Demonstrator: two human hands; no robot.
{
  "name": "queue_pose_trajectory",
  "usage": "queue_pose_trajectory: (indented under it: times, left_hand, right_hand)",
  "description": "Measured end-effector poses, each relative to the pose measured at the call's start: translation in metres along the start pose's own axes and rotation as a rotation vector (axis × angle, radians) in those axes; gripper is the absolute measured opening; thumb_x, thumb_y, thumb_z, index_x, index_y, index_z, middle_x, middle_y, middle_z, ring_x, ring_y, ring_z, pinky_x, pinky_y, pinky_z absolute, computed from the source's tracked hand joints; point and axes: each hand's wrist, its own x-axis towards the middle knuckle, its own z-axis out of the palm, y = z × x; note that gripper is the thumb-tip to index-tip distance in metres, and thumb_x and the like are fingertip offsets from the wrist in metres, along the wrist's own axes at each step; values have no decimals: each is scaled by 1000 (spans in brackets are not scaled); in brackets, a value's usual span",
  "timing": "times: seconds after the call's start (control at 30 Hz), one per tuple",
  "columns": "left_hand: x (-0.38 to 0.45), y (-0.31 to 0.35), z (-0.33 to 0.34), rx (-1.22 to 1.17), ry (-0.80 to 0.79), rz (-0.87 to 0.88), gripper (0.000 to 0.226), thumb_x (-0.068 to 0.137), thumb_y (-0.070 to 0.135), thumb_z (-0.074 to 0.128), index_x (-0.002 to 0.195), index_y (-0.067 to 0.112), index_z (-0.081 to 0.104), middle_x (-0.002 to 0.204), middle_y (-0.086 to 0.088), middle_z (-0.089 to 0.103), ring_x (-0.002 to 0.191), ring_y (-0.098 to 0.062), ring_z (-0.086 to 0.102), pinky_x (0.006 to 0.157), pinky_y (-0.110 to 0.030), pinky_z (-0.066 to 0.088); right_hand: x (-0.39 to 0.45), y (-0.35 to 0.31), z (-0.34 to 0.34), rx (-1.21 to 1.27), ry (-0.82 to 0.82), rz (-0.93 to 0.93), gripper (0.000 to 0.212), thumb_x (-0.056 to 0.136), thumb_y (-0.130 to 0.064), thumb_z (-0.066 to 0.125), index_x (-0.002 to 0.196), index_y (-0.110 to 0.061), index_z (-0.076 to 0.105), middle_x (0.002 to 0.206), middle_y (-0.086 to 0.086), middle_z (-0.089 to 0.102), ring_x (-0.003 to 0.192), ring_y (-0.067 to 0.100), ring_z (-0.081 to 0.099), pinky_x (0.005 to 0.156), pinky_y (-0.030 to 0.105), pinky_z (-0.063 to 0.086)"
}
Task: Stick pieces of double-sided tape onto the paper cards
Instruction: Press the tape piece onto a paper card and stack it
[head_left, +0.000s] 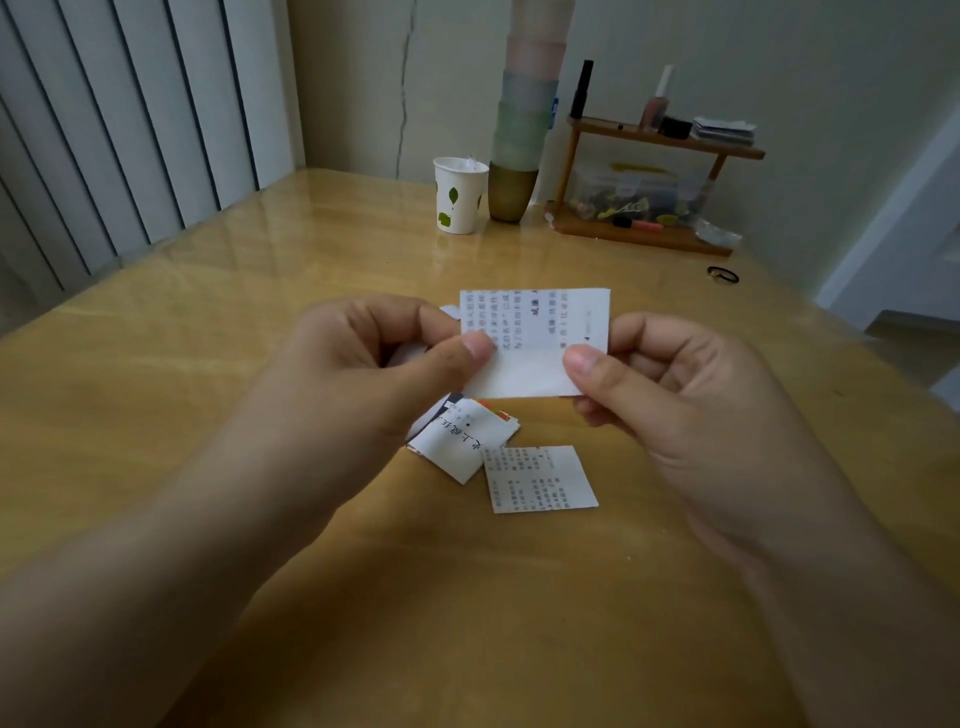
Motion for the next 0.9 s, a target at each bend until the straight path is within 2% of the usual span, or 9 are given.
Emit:
queue_pose_trajectory:
  times: [0.07,0.2,0.3,0.37,0.43,0.53,0.67,0.8,0.9]
  left_hand:
    - [-1,-1,1,40,-31,-1,24,64,35,80,59,17,66,51,1,47,48,-8,39,47,-19,30]
    - [-5,1,9,72,-88,-10,28,62,41,65,64,12,66,48,9,56,44,-2,47,43,-13,35]
    - [-4,0,7,51,-30,0,29,63,40,72,63,12,65,49,5,54,46,-6,44,45,-18,33]
    - [-3,-1,5,55,6,5,27,66,36,79,59,15,64,52,-9,42,51,-18,35,51,-26,26]
    - [-2,-1,3,60,16,-2,23,68,37,68,59,16,64,58,-19,36,56,-24,28,55,-33,22]
    - [-2,-2,4,62,-19,-9,23,67,38,66,59,16,65,58,-18,42,55,-20,34,54,-30,25]
    - [-4,-1,7,59,-45,-7,30,69,40,74,62,13,65,49,1,50,47,-8,40,46,-20,31]
    - [-2,-2,5,41,6,-9,23,69,36,67,61,14,65,61,-27,44,58,-24,33,56,-36,25]
    - [-1,-4,3,58,6,-28,24,68,38,68,60,16,65,60,-20,44,57,-24,33,56,-35,25]
  right_hand:
    - [-2,-1,5,44,-38,10,20,71,-26,67,88,-17,71,84,-5,75,71,1,68,61,13,50]
    - [-6,2,11,25,-40,45,24,70,-29,68,88,-14,73,84,-1,75,79,15,72,73,32,59]
    - [-4,3,8,55,-11,41,19,71,-27,67,84,-14,74,83,-1,75,77,13,72,70,25,58]
    - [-1,3,3,37,27,38,18,67,-32,69,76,-17,74,79,-2,75,69,6,68,67,23,53]
    - [1,4,-1,-2,59,40,18,64,-36,69,69,-19,73,74,-1,73,61,3,60,63,22,46]
    - [0,4,0,16,21,52,19,64,-34,69,73,-18,73,77,-2,75,62,0,63,58,13,45]
    - [-4,2,7,33,-69,53,17,71,-26,67,84,-19,74,81,-6,75,73,3,70,63,15,52]
    - [1,4,0,-21,5,26,24,66,-34,67,77,-14,74,70,-6,72,55,-1,58,56,12,44]
    - [2,7,-2,-36,7,26,27,66,-35,67,78,-12,73,73,-4,73,57,-1,58,56,12,43]
